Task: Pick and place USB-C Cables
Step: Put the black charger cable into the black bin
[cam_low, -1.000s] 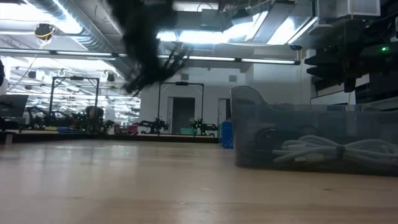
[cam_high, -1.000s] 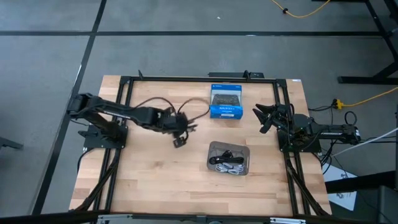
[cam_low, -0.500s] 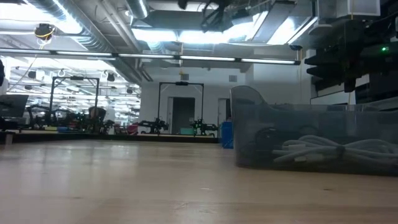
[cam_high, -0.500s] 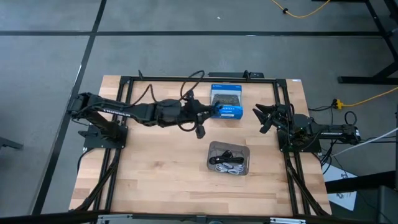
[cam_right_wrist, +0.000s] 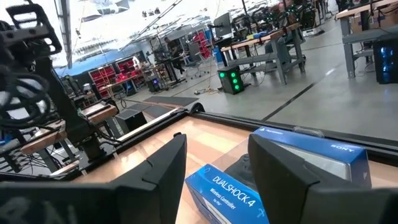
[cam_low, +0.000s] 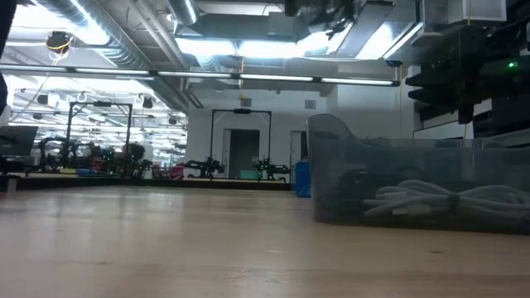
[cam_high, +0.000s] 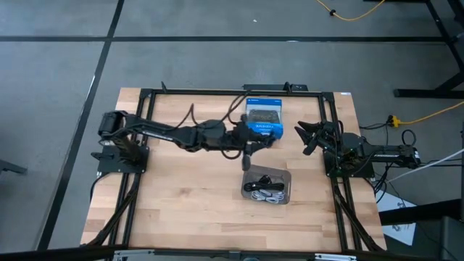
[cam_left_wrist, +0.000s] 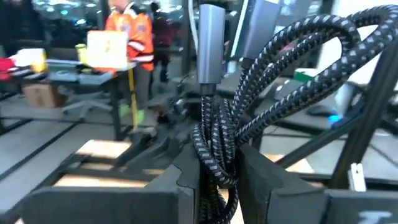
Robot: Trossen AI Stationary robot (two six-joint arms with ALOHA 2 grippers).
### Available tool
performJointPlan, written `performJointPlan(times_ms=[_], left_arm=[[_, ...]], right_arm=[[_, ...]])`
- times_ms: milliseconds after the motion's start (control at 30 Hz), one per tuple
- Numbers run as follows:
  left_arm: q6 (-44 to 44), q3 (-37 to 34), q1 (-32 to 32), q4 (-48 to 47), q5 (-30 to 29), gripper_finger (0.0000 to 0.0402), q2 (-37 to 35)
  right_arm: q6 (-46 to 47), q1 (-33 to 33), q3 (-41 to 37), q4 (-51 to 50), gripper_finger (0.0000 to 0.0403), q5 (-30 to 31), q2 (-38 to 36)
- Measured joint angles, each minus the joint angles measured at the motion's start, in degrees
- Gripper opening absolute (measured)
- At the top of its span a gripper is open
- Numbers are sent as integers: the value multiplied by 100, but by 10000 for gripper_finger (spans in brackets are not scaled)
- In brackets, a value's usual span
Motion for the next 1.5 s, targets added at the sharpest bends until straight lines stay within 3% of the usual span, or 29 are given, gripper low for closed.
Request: performJointPlan(times_ms=[133, 233, 500, 667, 833, 933, 1067, 1500], left_arm=[[-10, 608, 1, -296, 405, 59, 486], [-51, 1146, -15, -1066, 710, 58, 798], [-648, 2096, -190, -3248, 836, 58, 1599], [-1481, 2147, -415, -3524, 1107, 58, 1840], [-2333, 2143, -644, -3606, 934, 58, 1894], [-2482, 2145, -686, -4096, 313, 57, 1887], [-2665, 2138, -657, -4277, 61, 57, 1891], [-2650, 2136, -643, -3941, 612, 57, 2480]], right_arm=[[-1, -1, 0, 0, 177, -2, 0], [-5, -2, 0, 0, 177, -2, 0], [-27, 0, 0, 0, 177, 2, 0], [-33, -2, 0, 0, 177, 2, -2], [-39, -2, 0, -2, 177, 2, 0], [-28, -1, 0, 0, 177, 2, -1], [-26, -2, 0, 0, 177, 5, 0], [-28, 0, 0, 0, 177, 2, -2]])
